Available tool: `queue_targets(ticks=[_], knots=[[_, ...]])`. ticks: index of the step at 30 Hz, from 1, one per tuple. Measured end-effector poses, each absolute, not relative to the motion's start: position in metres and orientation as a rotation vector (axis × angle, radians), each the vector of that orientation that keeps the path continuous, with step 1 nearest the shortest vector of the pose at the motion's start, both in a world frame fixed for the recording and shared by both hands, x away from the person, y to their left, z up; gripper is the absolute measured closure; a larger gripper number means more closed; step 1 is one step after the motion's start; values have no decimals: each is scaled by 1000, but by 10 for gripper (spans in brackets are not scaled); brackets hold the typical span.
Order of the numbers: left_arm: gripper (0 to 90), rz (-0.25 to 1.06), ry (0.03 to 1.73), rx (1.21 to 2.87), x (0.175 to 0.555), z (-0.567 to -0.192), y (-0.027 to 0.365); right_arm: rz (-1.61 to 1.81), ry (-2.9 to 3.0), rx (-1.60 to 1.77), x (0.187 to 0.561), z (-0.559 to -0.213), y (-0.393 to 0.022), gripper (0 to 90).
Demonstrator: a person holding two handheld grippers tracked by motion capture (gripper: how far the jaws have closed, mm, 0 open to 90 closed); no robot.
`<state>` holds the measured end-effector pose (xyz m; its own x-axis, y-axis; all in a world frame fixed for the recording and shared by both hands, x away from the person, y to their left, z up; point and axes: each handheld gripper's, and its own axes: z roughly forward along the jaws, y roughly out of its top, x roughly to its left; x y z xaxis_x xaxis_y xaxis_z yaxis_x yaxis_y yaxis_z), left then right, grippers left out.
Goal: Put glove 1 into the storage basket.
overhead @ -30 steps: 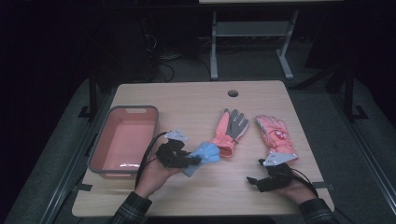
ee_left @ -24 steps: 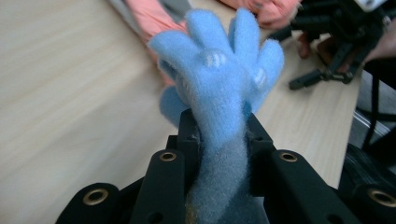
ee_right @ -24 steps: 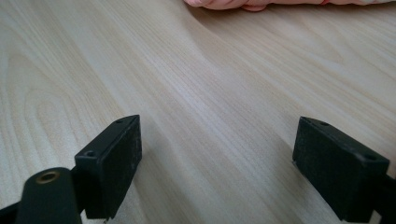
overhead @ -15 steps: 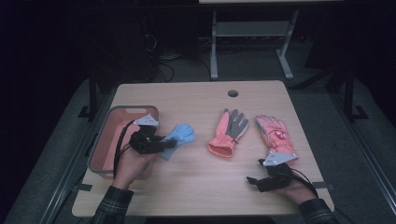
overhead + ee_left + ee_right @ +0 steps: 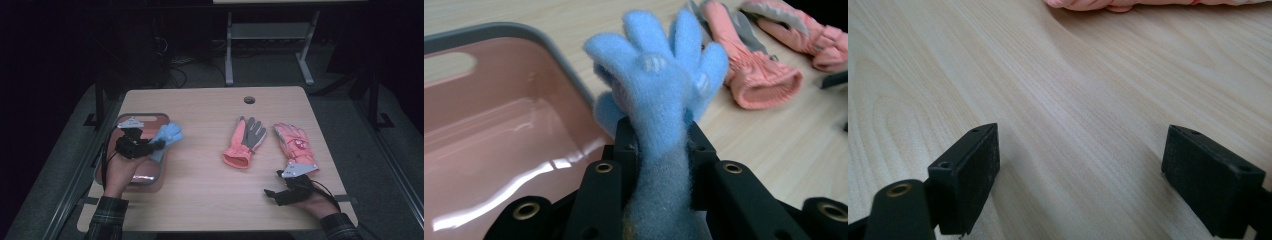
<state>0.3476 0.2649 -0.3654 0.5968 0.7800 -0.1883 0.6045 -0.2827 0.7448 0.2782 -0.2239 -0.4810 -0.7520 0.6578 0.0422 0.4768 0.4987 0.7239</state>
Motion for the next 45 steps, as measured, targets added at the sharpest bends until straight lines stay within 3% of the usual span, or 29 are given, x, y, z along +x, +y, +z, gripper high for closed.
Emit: queue_targets(ticks=[14,32,34,42,45], knots=[[736,329,1278,1959,366,-387,311,1098,2503,968,278,-481,-224,150],[714,277,1382,2042,392,-417,316,1099,2501,958,278,-481,-224,150],[678,265,1399,2039,393,-419,316,1099,2501,958,278,-481,-224,150],[348,287,1432,2020,395,-422,319,1098,2501,953,278,-481,-225,150],[279,314,1416,2008,394,-420,319,1098,2501,956,278,-481,-225,150]])
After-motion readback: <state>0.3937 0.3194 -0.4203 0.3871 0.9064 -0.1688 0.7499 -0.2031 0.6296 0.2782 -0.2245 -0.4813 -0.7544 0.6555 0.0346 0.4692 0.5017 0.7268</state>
